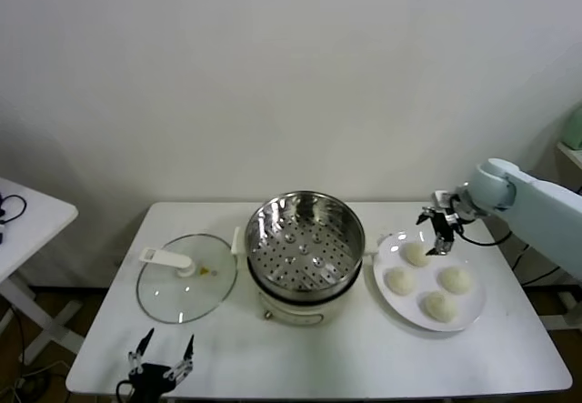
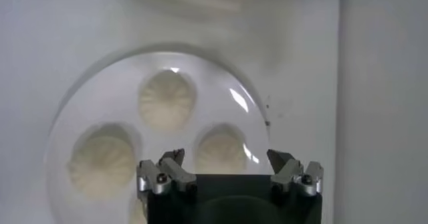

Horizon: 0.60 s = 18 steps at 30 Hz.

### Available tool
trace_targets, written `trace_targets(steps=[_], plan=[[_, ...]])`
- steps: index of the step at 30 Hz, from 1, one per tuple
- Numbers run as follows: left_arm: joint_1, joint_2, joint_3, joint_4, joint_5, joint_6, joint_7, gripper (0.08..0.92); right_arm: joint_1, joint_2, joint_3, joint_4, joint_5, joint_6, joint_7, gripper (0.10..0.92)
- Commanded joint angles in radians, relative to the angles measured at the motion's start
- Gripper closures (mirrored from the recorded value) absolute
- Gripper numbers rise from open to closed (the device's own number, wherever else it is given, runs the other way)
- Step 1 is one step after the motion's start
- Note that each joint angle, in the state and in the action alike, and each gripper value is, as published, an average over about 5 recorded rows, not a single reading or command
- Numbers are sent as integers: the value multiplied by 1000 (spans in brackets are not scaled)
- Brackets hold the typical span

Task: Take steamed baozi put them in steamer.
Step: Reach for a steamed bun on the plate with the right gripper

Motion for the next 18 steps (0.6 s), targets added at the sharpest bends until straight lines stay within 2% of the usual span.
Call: trace_targets(steps=[1, 10, 18], plan=[[1, -1, -7, 2, -3, 1, 4, 177, 2, 167, -61, -253, -39, 74, -67, 203], [1, 4, -18, 18, -3, -5, 4, 177, -53, 233, 4, -358, -139, 108, -65, 203], [-2, 4, -19, 27, -1, -5, 4, 177, -76, 250, 28, -391, -184, 118, -63, 203]])
